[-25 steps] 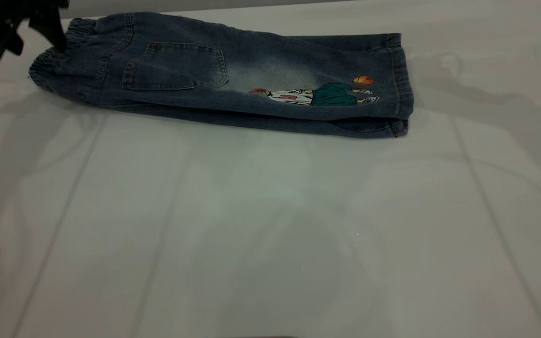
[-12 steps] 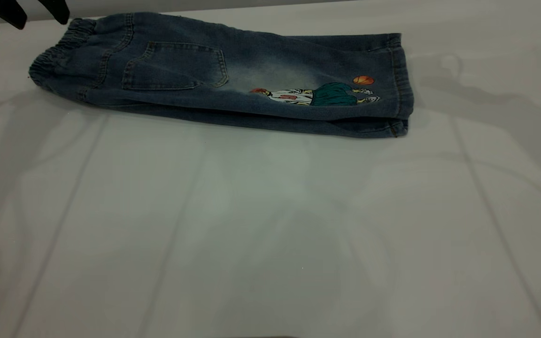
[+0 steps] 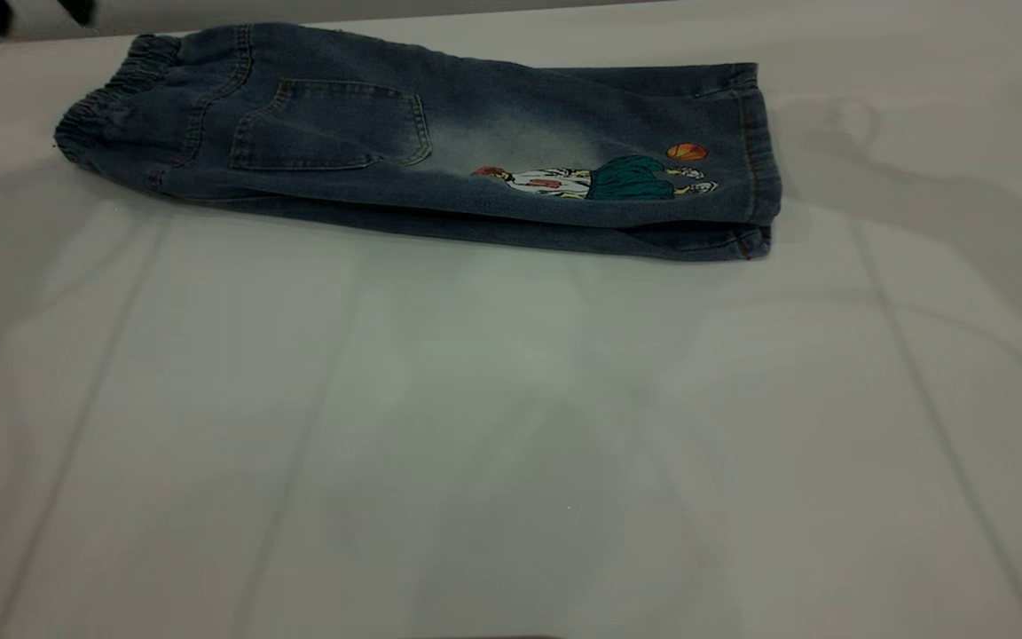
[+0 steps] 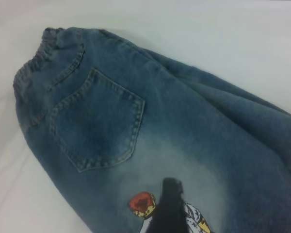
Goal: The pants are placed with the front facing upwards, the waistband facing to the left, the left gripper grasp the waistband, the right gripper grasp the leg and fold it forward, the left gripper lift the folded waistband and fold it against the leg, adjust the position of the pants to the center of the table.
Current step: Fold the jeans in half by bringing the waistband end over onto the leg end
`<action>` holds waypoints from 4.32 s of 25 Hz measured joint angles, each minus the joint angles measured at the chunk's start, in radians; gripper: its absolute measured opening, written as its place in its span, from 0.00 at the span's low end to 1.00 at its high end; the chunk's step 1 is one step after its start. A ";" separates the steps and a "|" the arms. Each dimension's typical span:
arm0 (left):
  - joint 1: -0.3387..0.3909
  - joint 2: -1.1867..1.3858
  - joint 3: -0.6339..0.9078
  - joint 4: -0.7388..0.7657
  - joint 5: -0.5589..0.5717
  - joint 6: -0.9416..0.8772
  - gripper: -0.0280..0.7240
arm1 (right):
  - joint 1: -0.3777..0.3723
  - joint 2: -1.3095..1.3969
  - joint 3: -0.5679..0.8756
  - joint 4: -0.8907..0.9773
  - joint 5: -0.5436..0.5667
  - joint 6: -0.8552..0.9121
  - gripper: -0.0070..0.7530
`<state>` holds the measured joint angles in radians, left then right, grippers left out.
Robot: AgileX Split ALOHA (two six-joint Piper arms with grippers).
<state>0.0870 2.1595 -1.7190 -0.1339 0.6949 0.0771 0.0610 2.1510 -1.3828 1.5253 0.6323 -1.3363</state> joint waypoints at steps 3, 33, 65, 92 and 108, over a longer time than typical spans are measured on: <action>0.044 0.028 -0.032 0.002 0.003 0.000 0.68 | 0.000 0.000 -0.002 -0.026 -0.003 0.030 0.72; 0.016 0.307 -0.053 -0.358 -0.324 0.254 0.59 | 0.063 0.001 -0.090 -0.464 0.019 0.310 0.72; -0.116 -0.093 -0.053 -0.370 -0.039 0.403 0.13 | 0.430 0.283 -0.210 -0.201 -0.302 0.106 0.66; -0.402 -0.093 -0.052 -0.367 -0.063 0.410 0.13 | 0.062 -0.060 -0.210 -0.745 0.162 0.647 0.66; -0.671 0.181 -0.051 -0.371 -0.452 0.482 0.14 | 0.001 -0.141 -0.210 -0.747 0.157 0.661 0.66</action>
<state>-0.5844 2.3408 -1.7705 -0.5049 0.2428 0.5590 0.0618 2.0104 -1.5930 0.7778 0.7892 -0.6749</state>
